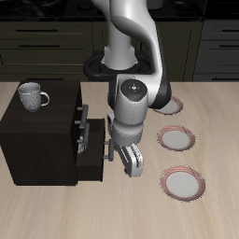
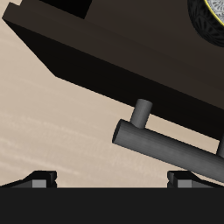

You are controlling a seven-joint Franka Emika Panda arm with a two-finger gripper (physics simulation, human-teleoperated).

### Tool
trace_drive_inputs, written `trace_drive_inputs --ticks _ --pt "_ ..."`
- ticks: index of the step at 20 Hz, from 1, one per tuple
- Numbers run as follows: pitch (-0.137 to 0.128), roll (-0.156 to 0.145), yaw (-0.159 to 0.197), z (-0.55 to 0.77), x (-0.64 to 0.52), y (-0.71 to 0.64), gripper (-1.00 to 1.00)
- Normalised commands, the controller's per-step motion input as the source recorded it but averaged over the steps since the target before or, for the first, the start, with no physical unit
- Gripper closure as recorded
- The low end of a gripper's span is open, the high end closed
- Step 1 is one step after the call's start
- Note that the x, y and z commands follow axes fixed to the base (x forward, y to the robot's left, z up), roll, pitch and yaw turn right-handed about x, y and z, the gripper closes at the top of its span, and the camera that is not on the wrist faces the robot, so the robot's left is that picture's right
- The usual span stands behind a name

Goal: Close the bottom drawer

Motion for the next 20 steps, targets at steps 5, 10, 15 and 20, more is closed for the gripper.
trace_drive_inputs --ticks 5,10,15,20 --pt "0.03 -0.038 -0.018 -0.17 0.13 -0.28 -1.0" --pt "0.008 -0.043 0.006 -0.07 0.08 -0.27 -1.0" --pt "-0.027 -0.039 0.01 0.12 -0.03 -0.28 -1.0" --pt "-0.036 -0.053 0.01 0.17 -0.04 -0.36 -1.0"
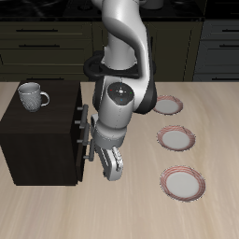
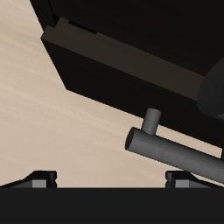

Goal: Close the bottom drawer

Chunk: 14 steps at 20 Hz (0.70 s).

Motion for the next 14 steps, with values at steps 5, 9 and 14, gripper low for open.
trace_drive_inputs --ticks 5,9,14 --pt "0.006 -0.086 -0.065 0.05 0.03 -0.55 -1.0" --pt "0.009 -0.079 -0.089 0.02 0.08 -0.5 -1.0" --pt "-0.006 -0.067 -0.053 -0.06 0.08 -0.39 -1.0"
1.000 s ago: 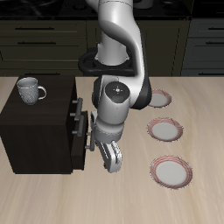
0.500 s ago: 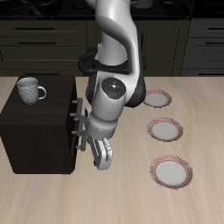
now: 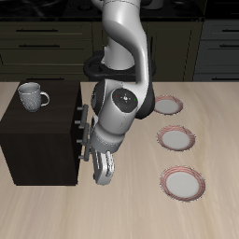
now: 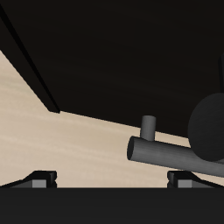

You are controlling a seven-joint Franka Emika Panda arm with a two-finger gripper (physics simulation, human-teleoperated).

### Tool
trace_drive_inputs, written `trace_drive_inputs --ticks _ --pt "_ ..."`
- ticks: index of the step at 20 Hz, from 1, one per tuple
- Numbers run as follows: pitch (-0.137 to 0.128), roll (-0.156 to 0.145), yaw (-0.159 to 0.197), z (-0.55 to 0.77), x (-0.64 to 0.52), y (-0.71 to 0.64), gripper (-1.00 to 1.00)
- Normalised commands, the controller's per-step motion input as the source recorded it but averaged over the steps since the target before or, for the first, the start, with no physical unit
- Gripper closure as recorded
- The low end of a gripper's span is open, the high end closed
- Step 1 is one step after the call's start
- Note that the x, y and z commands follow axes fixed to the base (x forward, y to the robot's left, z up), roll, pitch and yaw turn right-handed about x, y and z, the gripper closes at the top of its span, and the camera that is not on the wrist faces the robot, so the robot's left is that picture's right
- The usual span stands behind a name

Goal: Close the bottom drawer

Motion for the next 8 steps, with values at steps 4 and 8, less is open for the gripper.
trace_drive_inputs --ticks 4,8 --pt "-0.004 -0.076 0.026 -0.21 0.12 -0.52 -1.0" --pt "-0.02 -0.083 0.047 -0.1 0.08 -0.46 -1.0"
